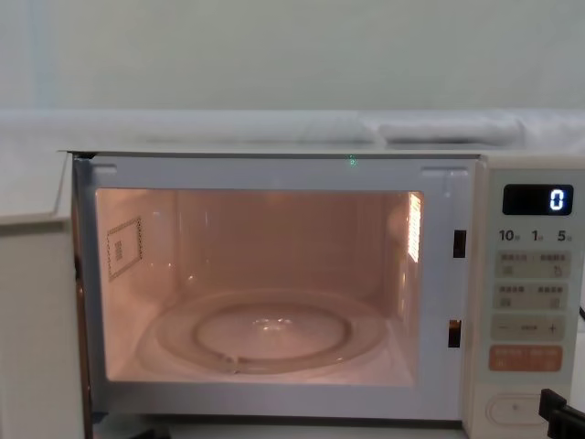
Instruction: Press the button to open the microwave door with one hand; close the microwave door with the other hand.
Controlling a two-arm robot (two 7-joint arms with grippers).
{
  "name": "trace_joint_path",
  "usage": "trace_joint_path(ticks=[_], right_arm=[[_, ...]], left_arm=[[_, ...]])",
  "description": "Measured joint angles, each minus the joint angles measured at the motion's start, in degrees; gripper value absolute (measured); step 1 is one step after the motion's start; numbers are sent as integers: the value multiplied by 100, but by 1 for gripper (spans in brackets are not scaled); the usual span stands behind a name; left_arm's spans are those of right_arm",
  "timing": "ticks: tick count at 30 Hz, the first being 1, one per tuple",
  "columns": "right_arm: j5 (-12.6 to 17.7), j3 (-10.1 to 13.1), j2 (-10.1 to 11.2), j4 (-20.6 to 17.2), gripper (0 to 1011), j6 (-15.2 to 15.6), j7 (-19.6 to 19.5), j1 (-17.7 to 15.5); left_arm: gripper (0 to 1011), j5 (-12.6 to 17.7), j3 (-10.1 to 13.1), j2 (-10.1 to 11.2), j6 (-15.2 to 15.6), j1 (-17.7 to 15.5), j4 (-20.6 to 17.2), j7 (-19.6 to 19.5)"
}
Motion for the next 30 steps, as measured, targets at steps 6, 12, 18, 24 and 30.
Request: trace_joint_path(ticks=[6, 12, 18, 24, 30], right_arm=[[0, 0, 0, 0, 1002, 0, 0, 0], [0, 0, 0, 0, 1002, 0, 0, 0], [0, 0, 0, 0, 1002, 0, 0, 0], [0, 0, 0, 0, 1002, 0, 0, 0], [0, 0, 0, 0, 1002, 0, 0, 0]], left_arm=[[0, -256, -246, 143, 142, 219, -369, -426], [0, -557, -498, 331, 168, 349, -563, -754], [0, -1000, -721, 566, 177, 394, -628, -1102], [0, -1263, -719, 807, 238, 312, -638, -1339], [0, -1402, -513, 1040, 319, 98, -639, -1561]])
